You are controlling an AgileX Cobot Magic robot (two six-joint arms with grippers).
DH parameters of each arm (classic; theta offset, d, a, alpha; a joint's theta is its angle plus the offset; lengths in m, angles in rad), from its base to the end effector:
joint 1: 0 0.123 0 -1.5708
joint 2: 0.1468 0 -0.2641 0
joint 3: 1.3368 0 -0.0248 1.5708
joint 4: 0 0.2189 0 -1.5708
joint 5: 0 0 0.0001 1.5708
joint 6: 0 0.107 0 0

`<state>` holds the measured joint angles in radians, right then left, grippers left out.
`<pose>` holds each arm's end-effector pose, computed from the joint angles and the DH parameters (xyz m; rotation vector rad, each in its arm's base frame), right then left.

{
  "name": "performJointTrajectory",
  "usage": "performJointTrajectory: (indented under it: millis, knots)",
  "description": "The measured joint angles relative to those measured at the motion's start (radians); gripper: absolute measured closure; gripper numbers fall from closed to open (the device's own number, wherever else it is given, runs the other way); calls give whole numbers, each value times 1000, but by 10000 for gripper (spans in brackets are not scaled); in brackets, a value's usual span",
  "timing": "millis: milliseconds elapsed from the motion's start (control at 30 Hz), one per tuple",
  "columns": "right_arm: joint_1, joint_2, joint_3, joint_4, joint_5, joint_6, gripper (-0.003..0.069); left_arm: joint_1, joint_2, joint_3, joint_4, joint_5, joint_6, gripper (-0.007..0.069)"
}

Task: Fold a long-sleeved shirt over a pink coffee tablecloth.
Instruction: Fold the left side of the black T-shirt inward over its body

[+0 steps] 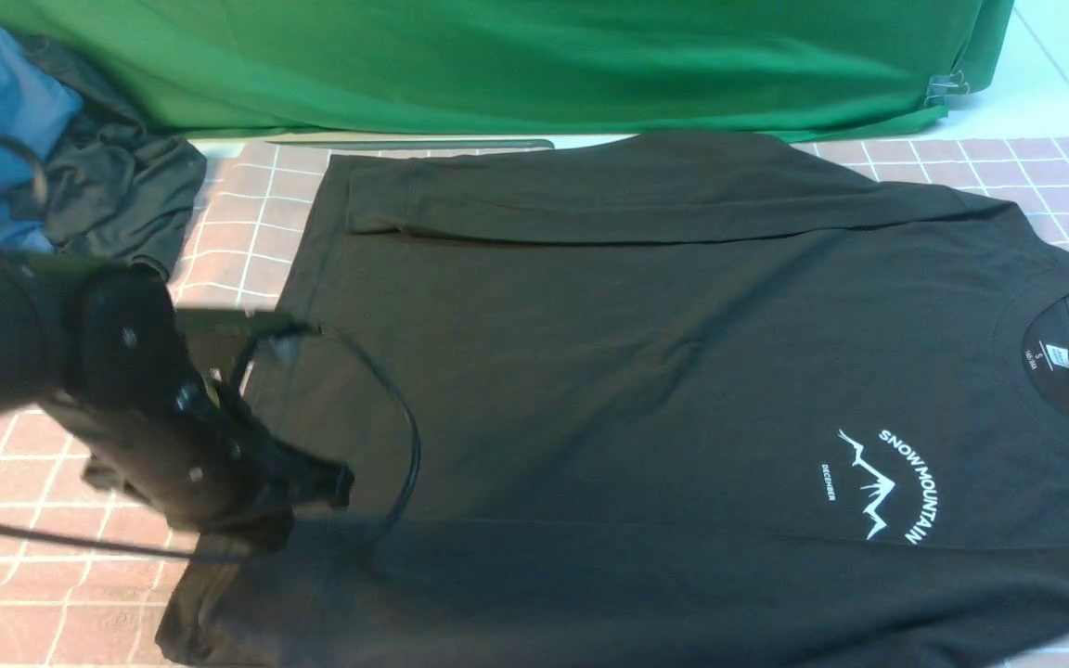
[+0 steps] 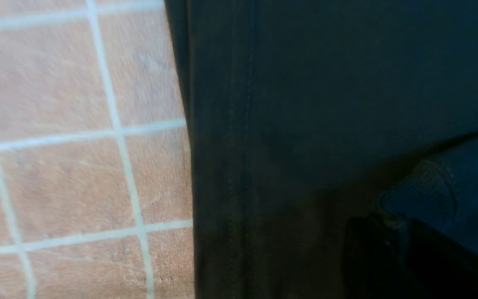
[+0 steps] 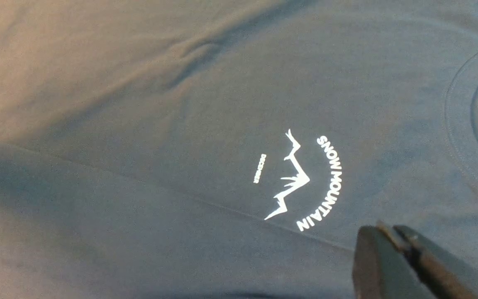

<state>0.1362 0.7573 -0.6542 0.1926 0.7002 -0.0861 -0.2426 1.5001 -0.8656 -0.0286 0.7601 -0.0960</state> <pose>0.1336 0.0316 0.2828 -0.1498 2.2782 0.2446 0.2399 -0.0616 0.1903 0.1852 2.8782 -0.0963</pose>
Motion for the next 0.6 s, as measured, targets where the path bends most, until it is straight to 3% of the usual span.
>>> performJointTrajectory:
  millis: [600]
  knots:
    - [0, 0, 0, 0, -37, -1, 589, -3, 9, -365, 63, -12, -9, 576]
